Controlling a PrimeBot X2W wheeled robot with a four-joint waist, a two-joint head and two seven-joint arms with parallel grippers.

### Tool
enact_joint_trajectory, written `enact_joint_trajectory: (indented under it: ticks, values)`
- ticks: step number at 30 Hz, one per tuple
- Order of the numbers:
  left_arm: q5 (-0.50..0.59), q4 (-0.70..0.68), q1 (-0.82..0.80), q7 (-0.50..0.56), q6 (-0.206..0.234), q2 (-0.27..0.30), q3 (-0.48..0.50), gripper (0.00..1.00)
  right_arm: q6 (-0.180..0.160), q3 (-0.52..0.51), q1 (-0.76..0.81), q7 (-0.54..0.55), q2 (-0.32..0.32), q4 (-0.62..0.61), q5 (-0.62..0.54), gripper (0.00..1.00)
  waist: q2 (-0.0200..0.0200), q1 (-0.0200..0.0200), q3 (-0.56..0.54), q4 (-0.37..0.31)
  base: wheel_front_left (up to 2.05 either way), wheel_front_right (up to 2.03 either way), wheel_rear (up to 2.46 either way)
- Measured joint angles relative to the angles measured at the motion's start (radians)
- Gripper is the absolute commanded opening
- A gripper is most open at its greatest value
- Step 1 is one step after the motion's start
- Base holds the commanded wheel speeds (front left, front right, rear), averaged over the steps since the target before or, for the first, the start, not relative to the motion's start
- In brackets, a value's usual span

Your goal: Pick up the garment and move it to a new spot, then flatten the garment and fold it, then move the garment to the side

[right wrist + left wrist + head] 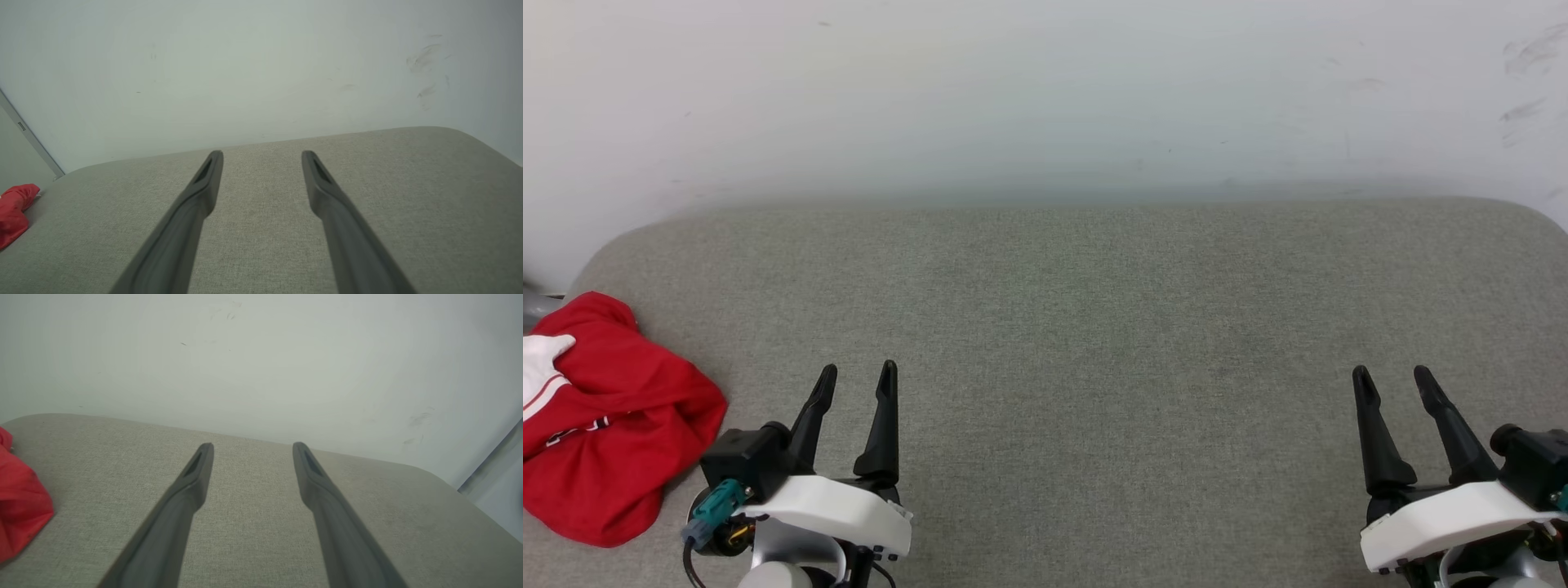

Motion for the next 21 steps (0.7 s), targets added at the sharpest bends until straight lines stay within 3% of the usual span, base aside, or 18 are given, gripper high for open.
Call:
enact_joint_trajectory:
  ticks: [21]
  values:
    - [0.159, 0.054, -0.001, -0.044, 0.018, 0.001, -0.006, 1.0, 0.0, 0.0, 0.011, -0.018, 0.008, -0.023, -0.12, 1.0, 0.0, 0.0, -0.002, 0.005, 0.0, 0.0, 0.0]
